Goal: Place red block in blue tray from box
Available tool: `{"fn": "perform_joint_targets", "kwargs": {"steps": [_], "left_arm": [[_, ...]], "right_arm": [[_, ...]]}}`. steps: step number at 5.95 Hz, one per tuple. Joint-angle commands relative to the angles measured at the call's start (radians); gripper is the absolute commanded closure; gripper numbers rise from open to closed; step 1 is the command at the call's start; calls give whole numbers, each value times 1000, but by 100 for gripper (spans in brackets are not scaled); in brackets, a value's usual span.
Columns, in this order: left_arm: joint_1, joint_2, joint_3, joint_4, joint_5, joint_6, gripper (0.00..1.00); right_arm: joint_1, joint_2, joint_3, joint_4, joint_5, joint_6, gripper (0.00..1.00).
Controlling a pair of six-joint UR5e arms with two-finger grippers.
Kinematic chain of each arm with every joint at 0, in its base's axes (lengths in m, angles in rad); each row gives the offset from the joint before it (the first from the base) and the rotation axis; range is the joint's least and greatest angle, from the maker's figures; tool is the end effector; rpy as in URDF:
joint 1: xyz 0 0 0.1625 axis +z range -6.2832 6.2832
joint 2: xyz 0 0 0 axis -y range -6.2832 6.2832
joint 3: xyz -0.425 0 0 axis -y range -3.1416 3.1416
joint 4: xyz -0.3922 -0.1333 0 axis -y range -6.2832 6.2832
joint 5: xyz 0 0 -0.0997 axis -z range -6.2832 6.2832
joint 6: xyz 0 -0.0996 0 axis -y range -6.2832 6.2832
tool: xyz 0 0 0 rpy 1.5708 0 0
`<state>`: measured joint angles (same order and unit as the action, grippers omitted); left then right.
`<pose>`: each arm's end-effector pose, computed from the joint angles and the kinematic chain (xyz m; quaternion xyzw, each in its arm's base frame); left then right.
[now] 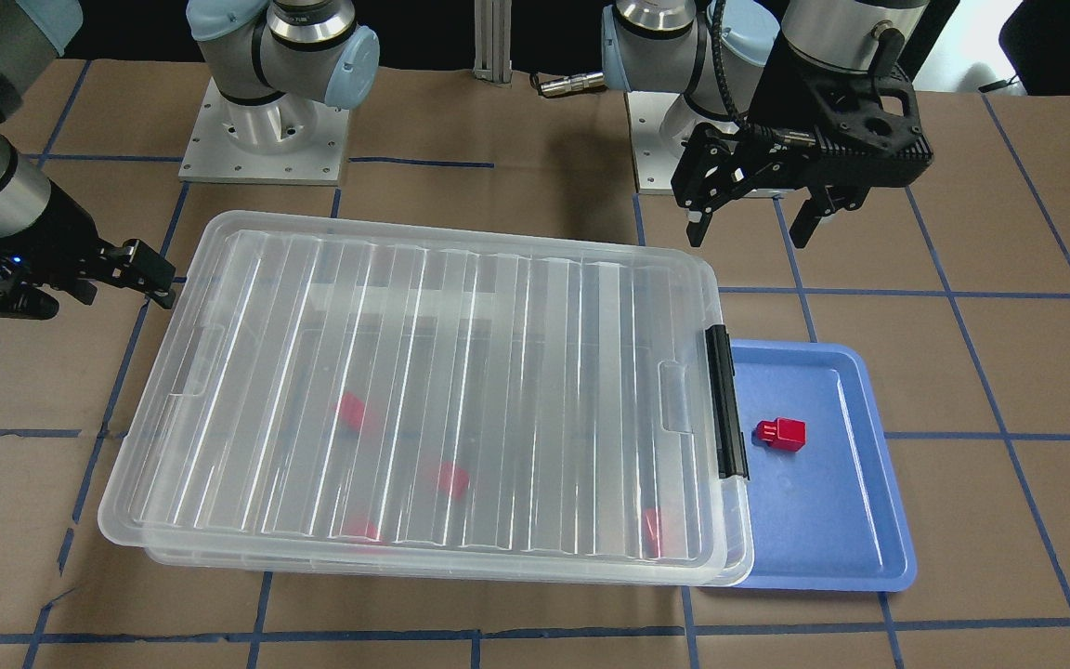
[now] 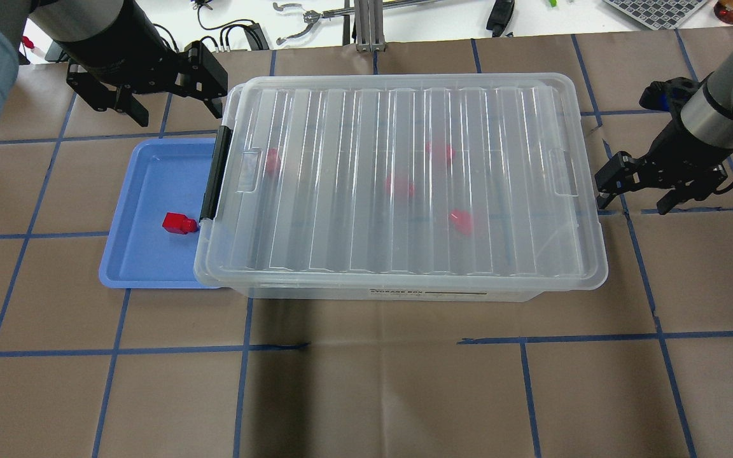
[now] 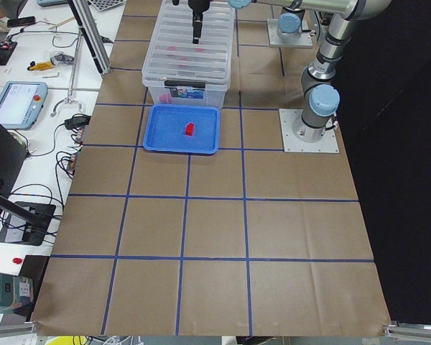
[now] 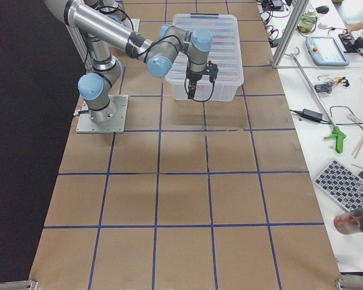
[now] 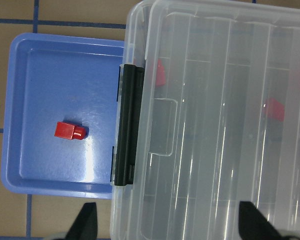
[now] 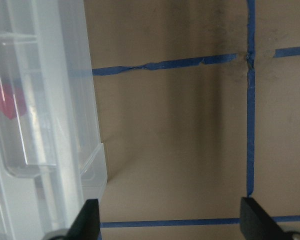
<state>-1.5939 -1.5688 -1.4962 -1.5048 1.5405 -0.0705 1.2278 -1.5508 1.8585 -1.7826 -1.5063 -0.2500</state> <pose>-0.1479 -0.4998 0.5331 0.0226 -0.9971 0.0704 0.0184 -0.0272 -0.4915 0.3601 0.0479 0.9972 0.0364 0.0448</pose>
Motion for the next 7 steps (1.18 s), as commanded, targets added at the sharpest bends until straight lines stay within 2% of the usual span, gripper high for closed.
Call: {"fn": "perform_joint_targets", "kwargs": {"steps": [1,2,5,7], "left_arm": [[-1,3,-1,-2,1,0,2],[-1,3,-1,-2,3,0,2],[2,4,-1,-5,4,0,2],[3,4,2,-14,1,0,2]], "right_arm": [[2,11,-135,117,6,20,0],[51,30,-235,214,11,78,0],[282,87,-470,374,8,369,0],[340,71,-472,388,-5,414,0]]}}
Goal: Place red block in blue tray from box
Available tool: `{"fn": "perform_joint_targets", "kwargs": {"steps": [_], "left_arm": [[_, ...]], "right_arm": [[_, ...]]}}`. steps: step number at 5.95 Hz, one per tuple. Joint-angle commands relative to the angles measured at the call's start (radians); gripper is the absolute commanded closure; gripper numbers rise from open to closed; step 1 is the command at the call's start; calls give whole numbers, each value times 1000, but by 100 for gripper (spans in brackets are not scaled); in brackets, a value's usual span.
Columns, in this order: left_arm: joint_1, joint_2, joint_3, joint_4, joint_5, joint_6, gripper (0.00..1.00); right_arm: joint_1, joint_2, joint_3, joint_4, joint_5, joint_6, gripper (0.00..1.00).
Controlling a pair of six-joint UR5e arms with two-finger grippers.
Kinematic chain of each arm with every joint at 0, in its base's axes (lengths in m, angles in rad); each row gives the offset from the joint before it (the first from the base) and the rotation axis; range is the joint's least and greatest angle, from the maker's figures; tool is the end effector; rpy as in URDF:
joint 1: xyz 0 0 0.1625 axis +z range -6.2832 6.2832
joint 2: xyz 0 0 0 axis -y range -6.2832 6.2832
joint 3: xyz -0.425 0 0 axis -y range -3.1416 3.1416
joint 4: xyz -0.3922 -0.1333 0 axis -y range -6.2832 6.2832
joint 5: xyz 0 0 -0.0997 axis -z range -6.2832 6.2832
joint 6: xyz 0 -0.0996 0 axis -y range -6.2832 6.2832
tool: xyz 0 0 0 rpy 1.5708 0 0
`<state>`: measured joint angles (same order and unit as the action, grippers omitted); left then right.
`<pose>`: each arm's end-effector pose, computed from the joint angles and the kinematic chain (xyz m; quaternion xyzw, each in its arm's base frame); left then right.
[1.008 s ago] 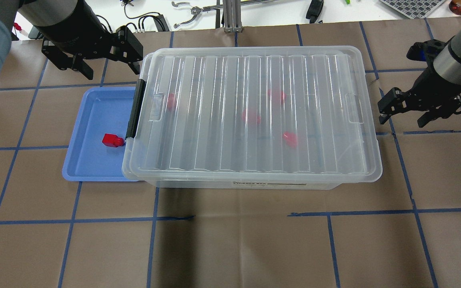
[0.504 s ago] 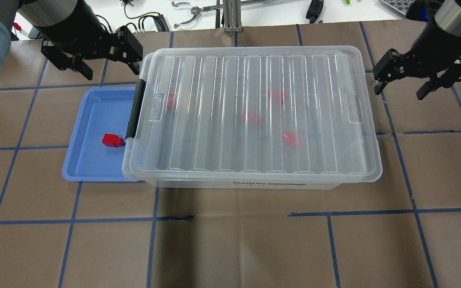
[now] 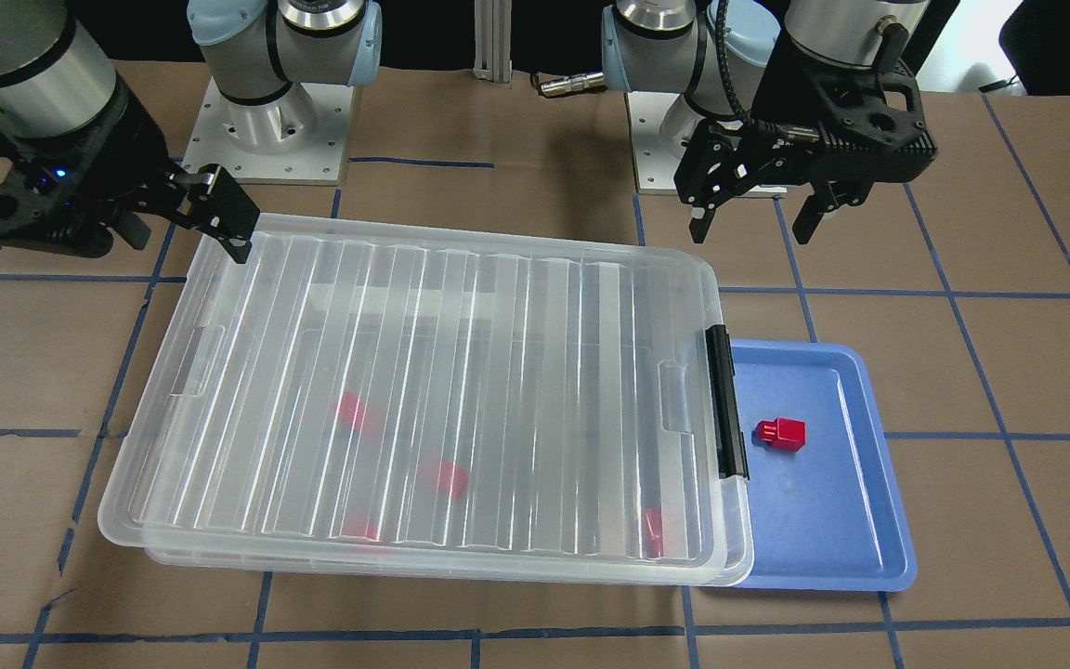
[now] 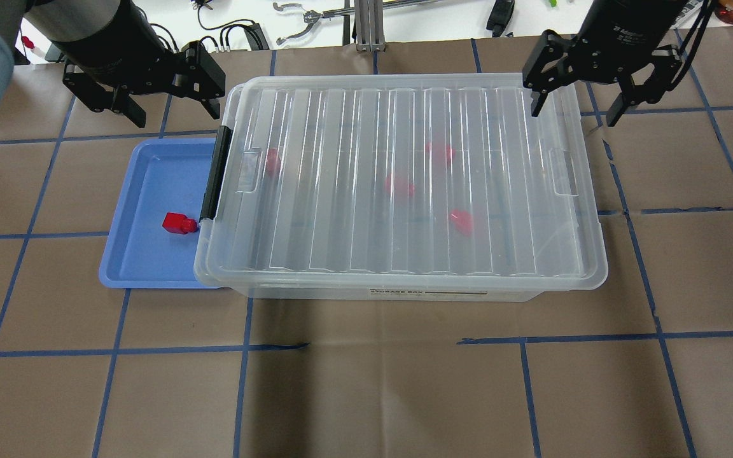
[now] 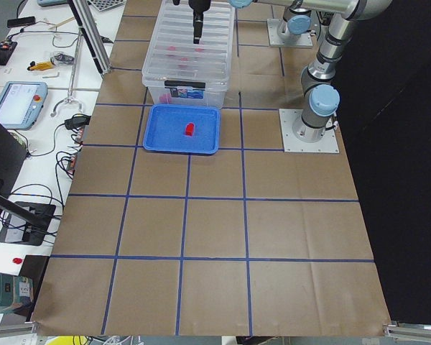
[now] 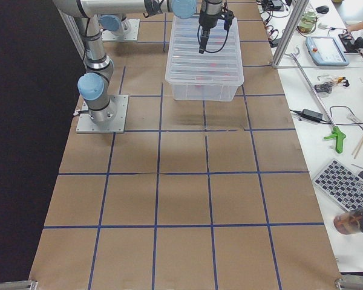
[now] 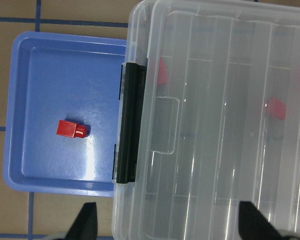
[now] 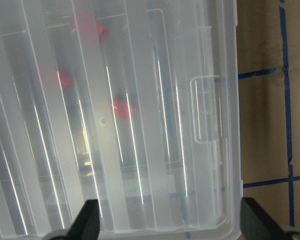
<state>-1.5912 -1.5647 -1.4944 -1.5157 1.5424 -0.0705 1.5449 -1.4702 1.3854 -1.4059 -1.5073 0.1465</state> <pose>-0.1463 -0.4978 0.5349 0.0240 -0.9972 0.0680 0.0173 0.1260 -0.5283 0.5115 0.0872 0.9949 0.0419 0.0292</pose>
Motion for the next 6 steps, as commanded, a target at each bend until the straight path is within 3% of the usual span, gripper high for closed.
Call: {"fn": "perform_joint_targets", "kwargs": {"steps": [1,2,3,6], "left_arm": [[0,0,0,-3,-1,0,2],[-1,0,-1,-1,-1,0,2],[-1,2,0,-6,-1,0,2],[-3,3,0,-14,1,-2,2]], "right_arm": [[23,-57,58,10,-2,10,0],[23,-88,111,-2,-7,21,0],[24,-82,84,1,-48,21,0],[23,-73,72,2,-59,19,0]]}}
